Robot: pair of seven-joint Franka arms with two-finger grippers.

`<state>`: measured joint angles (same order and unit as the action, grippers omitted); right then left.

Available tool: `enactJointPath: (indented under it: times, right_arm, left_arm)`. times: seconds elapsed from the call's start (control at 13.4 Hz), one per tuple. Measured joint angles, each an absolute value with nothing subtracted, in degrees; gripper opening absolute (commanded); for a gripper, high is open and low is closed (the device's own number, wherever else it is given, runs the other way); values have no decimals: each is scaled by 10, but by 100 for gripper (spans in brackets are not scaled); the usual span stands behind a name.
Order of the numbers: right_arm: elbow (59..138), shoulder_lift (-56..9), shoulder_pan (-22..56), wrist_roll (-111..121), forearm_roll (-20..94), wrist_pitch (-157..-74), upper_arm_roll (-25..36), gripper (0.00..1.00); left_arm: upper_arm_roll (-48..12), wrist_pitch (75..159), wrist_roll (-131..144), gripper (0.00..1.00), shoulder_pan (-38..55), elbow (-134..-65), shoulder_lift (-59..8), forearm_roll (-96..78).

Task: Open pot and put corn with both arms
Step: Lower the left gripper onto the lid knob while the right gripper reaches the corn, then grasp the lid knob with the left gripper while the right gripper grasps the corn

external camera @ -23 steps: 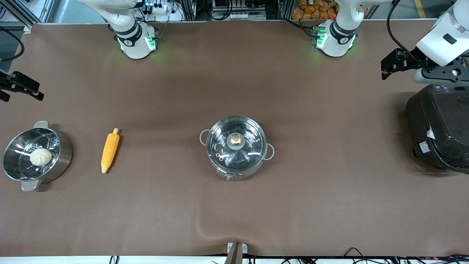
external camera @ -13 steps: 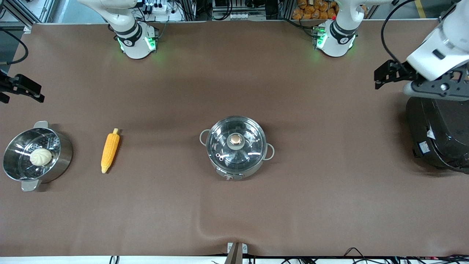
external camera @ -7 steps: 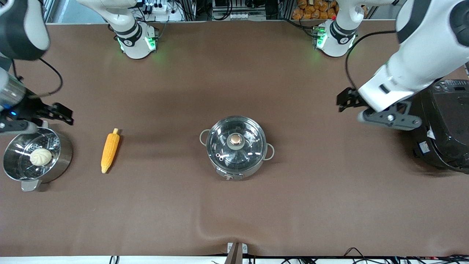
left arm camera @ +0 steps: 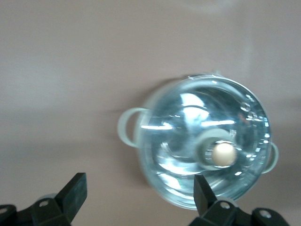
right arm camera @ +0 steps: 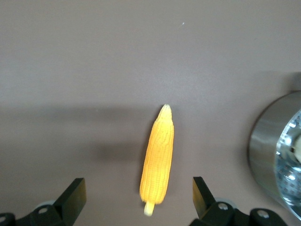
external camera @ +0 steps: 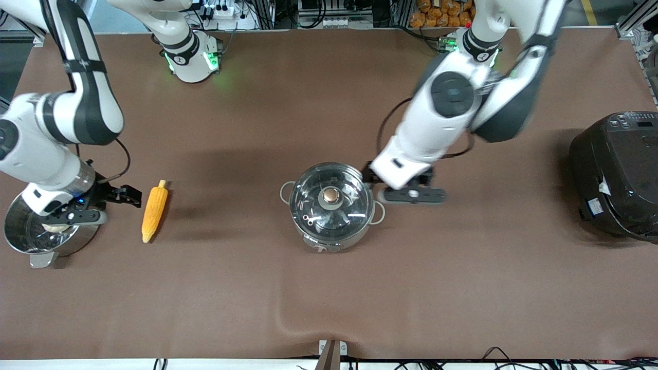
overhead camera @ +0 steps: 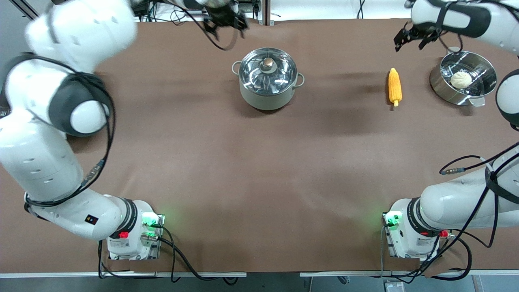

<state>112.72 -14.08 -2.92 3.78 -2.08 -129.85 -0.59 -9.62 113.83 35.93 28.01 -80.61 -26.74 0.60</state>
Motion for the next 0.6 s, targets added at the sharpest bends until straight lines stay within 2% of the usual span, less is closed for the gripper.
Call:
enactJointPath:
  times: [0.22,0.52,0.6]
  right_arm:
    - [1192,-179,-44,14,-21,-1388,-2,100]
    - [1197,-228,-43,-47,-22,-1409,-5,100]
    - [1197,-238,-44,-49,-22,-1419,-4,95]
  left_arm:
    - [-95,1184,386,100,336,-803,-301,26]
    - [-89,1224,397,100,370,-802,-335,73]
    - [-88,1233,398,100,372,-801,-343,87]
